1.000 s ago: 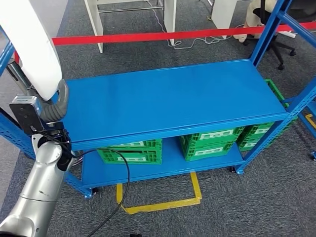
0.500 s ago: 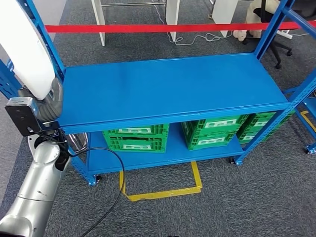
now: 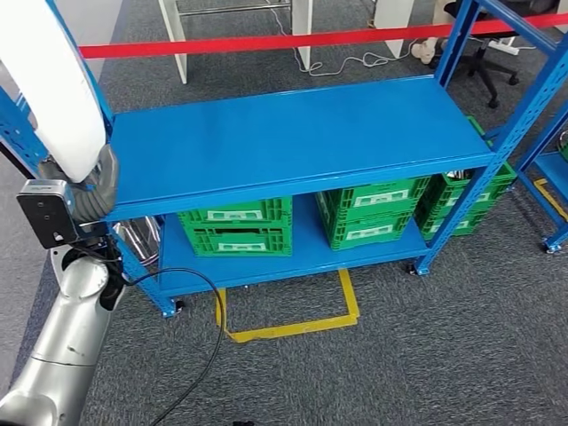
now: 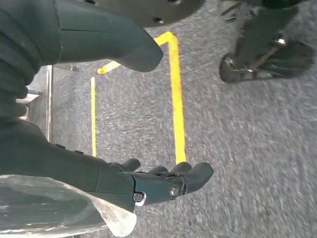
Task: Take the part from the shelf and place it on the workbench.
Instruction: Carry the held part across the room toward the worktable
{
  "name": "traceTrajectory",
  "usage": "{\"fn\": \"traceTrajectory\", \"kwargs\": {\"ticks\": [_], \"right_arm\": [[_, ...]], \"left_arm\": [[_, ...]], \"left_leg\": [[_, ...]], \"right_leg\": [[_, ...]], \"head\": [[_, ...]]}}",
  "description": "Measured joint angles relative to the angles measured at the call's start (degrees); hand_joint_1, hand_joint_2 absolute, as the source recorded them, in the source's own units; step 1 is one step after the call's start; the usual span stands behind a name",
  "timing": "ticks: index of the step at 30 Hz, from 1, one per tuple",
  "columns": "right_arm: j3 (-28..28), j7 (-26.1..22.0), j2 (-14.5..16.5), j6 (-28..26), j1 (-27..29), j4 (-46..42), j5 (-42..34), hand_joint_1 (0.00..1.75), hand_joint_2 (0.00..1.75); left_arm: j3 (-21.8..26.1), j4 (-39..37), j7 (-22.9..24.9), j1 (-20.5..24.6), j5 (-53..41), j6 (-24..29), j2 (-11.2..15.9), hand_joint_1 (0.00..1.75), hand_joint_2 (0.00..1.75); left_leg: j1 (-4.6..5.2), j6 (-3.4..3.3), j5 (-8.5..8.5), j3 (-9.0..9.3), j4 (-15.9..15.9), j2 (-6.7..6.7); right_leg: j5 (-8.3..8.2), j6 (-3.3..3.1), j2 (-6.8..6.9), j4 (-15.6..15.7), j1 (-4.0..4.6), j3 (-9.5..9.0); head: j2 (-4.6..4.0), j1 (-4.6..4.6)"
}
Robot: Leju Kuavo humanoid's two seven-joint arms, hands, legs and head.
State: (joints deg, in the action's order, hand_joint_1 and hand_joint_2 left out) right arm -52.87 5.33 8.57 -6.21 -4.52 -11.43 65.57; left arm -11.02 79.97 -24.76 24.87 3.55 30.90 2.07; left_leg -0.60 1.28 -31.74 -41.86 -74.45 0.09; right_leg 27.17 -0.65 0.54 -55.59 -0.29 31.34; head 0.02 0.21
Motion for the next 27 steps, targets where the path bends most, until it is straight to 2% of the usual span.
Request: {"fn": "traceTrajectory", "kwargs": {"ticks": [1, 2, 3, 5, 6, 7, 9, 10, 11, 13, 14, 15, 16, 18, 19, 20, 21, 24, 26, 27], "right_arm": [[0.00, -0.31, 0.01, 0.09, 0.06, 0.00, -0.01, 0.00, 1.75], [0.00, -0.62, 0.02, 0.22, 0.11, 0.00, -0.01, 0.00, 1.75], [0.00, -0.93, 0.03, 0.39, 0.15, 0.00, 0.00, 0.00, 1.75], [0.00, -1.48, 0.04, 0.73, 0.14, 0.00, 0.05, 0.00, 1.75], [0.00, -1.72, 0.04, 0.86, 0.13, 0.00, 0.06, 0.00, 1.75], [0.00, -1.96, 0.04, 0.98, 0.11, 0.00, 0.03, 0.00, 1.75], [-0.01, -2.55, 0.03, 1.22, 0.13, 0.00, -0.13, 0.00, 1.75], [-0.02, -3.00, 0.02, 1.41, 0.15, 0.00, -0.25, 0.00, 1.75], [-0.03, -3.53, 0.02, 1.61, 0.18, 0.00, -0.37, 0.00, 1.75], [-0.18, -4.65, 0.01, 2.17, 0.29, 0.00, -0.81, 0.00, 1.75], [-0.35, -5.02, 0.00, 2.56, 0.35, 0.00, -1.17, 0.00, 1.75], [-0.61, -5.26, -0.01, 2.97, 0.41, 0.00, -1.64, 0.00, 1.75], [-0.93, -5.36, -0.03, 3.39, 0.45, 0.00, -2.13, 0.00, 1.75], [-1.54, -5.40, -0.12, 3.89, 0.42, 0.00, -2.92, 0.00, 1.75], [-1.80, -5.40, -0.17, 4.02, 0.35, 0.00, -3.16, 0.00, 1.75], [-2.02, -5.40, -0.20, 4.08, 0.27, 0.00, -3.28, 0.00, 1.75], [-2.22, -5.40, -0.20, 4.13, 0.23, 0.00, -3.36, 0.00, 1.75], [-2.55, -5.40, -0.24, 4.19, 0.40, 0.00, -3.42, 0.00, 1.75], [-2.73, -5.32, -0.25, 4.17, 0.34, 0.00, -3.48, 0.00, 1.75], [-2.85, -5.18, -0.25, 4.16, 0.28, 0.00, -3.54, 0.00, 1.75]], "left_arm": [[-0.01, 0.01, 0.00, -0.19, -0.16, -0.09, 0.10, 1.75, 1.75], [-0.02, 0.07, 0.00, -0.34, -0.29, -0.24, 0.22, 1.75, 1.75], [-0.03, 0.20, 0.00, -0.41, -0.42, -0.48, 0.34, 1.75, 1.75], [-0.07, 0.58, 0.00, -0.47, -0.73, -1.02, 0.58, 1.75, 1.75], [-0.08, 0.76, 0.00, -0.51, -0.87, -1.25, 0.68, 1.75, 1.75], [-0.09, 0.87, 0.00, -0.58, -0.95, -1.41, 0.76, 1.75, 1.75], [-0.10, 1.00, 0.00, -0.80, -0.99, -1.63, 0.83, 1.75, 1.75], [-0.11, 1.07, 0.00, -0.89, -1.02, -1.74, 0.85, 1.75, 1.75], [-0.12, 1.14, 0.00, -0.98, -1.04, -1.83, 0.89, 1.75, 1.75], [-0.11, 1.31, -0.01, -1.27, -1.17, -2.01, 0.98, 1.75, 1.75], [-0.11, 1.36, -0.01, -1.50, -1.24, -2.08, 1.01, 1.75, 1.75], [-0.11, 1.39, -0.02, -1.75, -1.33, -2.17, 1.02, 1.75, 1.75], [-0.11, 1.40, -0.03, -1.95, -1.40, -2.28, 1.02, 1.75, 1.75], [-0.11, 1.48, -0.08, -2.14, -1.49, -2.46, 1.03, 1.75, 1.75], [-0.11, 1.57, -0.13, -2.14, -1.50, -2.50, 1.05, 1.75, 1.75], [-0.11, 1.68, -0.17, -2.13, -1.51, -2.51, 1.09, 1.75, 1.75], [-0.11, 1.80, -0.22, -2.14, -1.52, -2.51, 1.12, 1.75, 1.75], [-0.12, 2.01, -0.33, -2.22, -1.56, -2.51, 1.17, 1.75, 1.75], [-0.14, 2.15, -0.38, -2.17, -1.62, -2.52, 1.24, 1.75, 1.75], [-0.15, 2.20, -0.40, -2.17, -1.63, -2.54, 1.28, 1.75, 1.75]], "left_leg": [[0.00, 0.00, 1.18, 1.20, 0.26, 0.00], [0.00, -0.10, 2.72, 3.34, 2.72, 0.00], [0.01, -0.32, 3.78, 6.11, 6.73, 0.01], [0.18, -0.93, 3.81, 10.88, 14.36, -0.02], [0.30, -1.24, 3.28, 12.04, 16.50, -0.03], [0.42, -1.52, 2.96, 12.33, 17.28, -0.05], [0.27, -2.25, 3.18, 12.16, 17.83, 0.02], [0.14, -2.67, 3.45, 12.03, 18.00, 0.08], [0.01, -3.06, 3.72, 11.88, 18.15, 0.14], [0.02, -3.43, 4.07, 11.42, 18.11, 0.21], [0.04, -3.46, 4.18, 11.23, 18.08, 0.22], [0.05, -3.46, 4.27, 11.11, 18.04, 0.22], [0.04, -3.43, 4.31, 11.05, 17.97, 0.20], [0.01, -3.23, 4.23, 11.06, 17.76, 0.12], [0.11, -3.01, 4.16, 10.96, 17.58, 0.08], [0.21, -2.74, 4.13, 10.74, 17.37, 0.07], [0.32, -2.45, 4.17, 10.47, 17.21, 0.07], [0.33, -1.68, 4.01, 9.96, 16.79, 0.09], [0.23, -1.19, 1.89, 8.83, 13.93, 0.07], [0.19, -0.99, 0.02, 7.44, 10.63, 0.06]], "right_leg": [[-0.45, 0.10, 0.01, -0.06, 0.00, 0.65], [-0.84, 0.25, 0.01, -0.16, -0.01, 1.20], [-1.15, 0.45, 0.02, -0.30, -0.01, 1.65], [-1.64, 0.99, 0.06, -0.64, 0.11, 2.34], [-1.90, 1.31, 0.08, -0.76, 0.16, 2.62], [-2.18, 1.64, 0.11, -0.82, 0.19, 2.84], [-2.06, 2.27, 0.03, -1.18, 0.16, 3.45], [-1.12, 2.55, -0.07, -2.44, 0.13, 4.16], [0.45, 2.80, -0.19, -4.89, 0.09, 5.35], [4.36, 3.20, -0.32, -12.83, -0.03, 8.79], [5.57, 3.33, -0.33, -16.30, -0.09, 10.24], [5.81, 3.41, -0.32, -18.04, -0.15, 10.82], [4.86, 3.44, -0.32, -17.27, -0.24, 10.20], [1.15, 3.36, -0.31, -9.98, -0.41, 6.24], [-0.18, 3.25, -0.30, -6.13, -0.40, 4.12], [-0.72, 3.03, -0.30, -3.31, -0.38, 2.62], [-0.61, 2.78, -0.35, -2.05, -0.33, 1.97], [-0.36, 1.76, -0.50, -1.58, -0.32, 1.89], [-0.56, 1.02, -0.62, -1.34, -0.48, 1.82], [-0.62, 0.79, -0.74, -1.30, -0.51, 1.80]], "head": [[0.00, 0.02], [0.00, 0.00], [0.00, -0.01], [0.00, 0.04], [0.00, 0.06], [0.00, 0.09], [0.00, 0.09], [0.00, 0.20], [0.00, 0.27], [0.00, 0.42], [0.00, 0.42], [0.00, 0.42], [0.00, 0.42], [0.00, 0.43], [0.00, 0.44], [0.00, 0.42], [0.00, 0.38], [0.01, 0.33], [0.01, 0.27], [0.00, 0.23]]}}
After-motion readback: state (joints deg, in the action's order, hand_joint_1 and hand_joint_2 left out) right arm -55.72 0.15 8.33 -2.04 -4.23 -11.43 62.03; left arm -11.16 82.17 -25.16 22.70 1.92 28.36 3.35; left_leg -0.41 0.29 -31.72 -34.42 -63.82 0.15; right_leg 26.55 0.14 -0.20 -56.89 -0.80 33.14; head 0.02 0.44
